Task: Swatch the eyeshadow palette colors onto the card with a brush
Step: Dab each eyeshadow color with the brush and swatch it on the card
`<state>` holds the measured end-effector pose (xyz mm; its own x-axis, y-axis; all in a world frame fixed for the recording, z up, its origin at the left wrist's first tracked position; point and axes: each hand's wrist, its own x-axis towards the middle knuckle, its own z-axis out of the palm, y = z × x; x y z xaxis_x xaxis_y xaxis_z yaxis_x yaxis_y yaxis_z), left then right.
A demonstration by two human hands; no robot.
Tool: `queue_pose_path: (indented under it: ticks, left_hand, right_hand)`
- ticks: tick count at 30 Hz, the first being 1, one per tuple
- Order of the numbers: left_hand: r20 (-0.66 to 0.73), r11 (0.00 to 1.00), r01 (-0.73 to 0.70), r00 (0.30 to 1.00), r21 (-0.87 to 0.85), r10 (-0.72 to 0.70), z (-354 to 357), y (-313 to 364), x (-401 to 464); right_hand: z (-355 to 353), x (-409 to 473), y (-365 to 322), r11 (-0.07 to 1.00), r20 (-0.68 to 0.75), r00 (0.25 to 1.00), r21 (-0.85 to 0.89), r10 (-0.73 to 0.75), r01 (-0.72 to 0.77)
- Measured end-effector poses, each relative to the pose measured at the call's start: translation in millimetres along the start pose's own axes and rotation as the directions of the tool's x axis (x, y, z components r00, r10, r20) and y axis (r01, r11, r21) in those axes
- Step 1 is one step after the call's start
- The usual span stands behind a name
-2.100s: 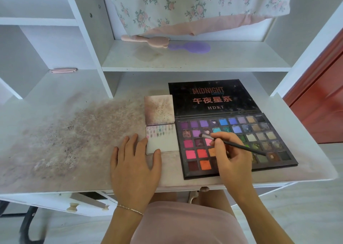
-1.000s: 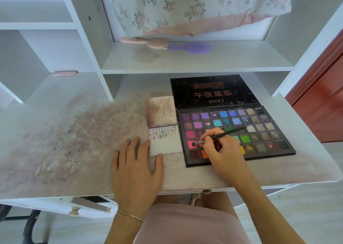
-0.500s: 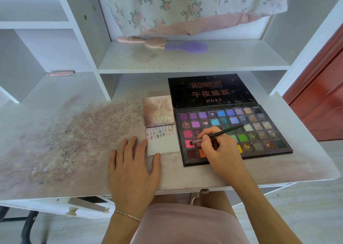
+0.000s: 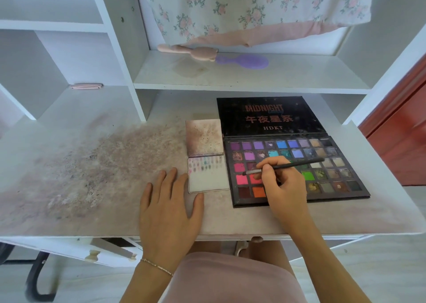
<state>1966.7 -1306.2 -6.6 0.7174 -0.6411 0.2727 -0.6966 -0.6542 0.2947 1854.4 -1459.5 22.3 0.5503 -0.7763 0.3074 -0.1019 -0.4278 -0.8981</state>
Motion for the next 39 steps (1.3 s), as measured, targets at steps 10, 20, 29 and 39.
queue_pose_path:
  ticks: [10, 20, 29, 39]
  left_hand:
    - [-0.097, 0.998, -0.047, 0.994, -0.049, 0.042, -0.3, -2.4, -4.0]
    - [-0.168, 0.995, -0.062, 0.985, -0.084, 0.048, 3.6, -2.0, -5.0]
    - [-0.159, 0.994, -0.054, 0.987, -0.090, 0.039, 3.7, -1.9, -4.7]
    - [-0.152, 0.995, -0.053, 0.988, -0.085, 0.039, 3.1, -1.3, -4.9]
  right_hand:
    - [56.2, 11.9, -18.3, 1.000, 0.231, 0.973, 0.017, 0.016, -0.020]
    - [60.4, 13.0, -17.9, 0.999, 0.324, 0.945, 0.015, 0.043, -0.051]
    - [60.1, 12.5, -13.9, 0.998, 0.361, 0.930, -0.023, 0.065, -0.060]
    - [61.1, 13.2, -13.7, 0.998, 0.370, 0.927, -0.041, 0.068, -0.056]
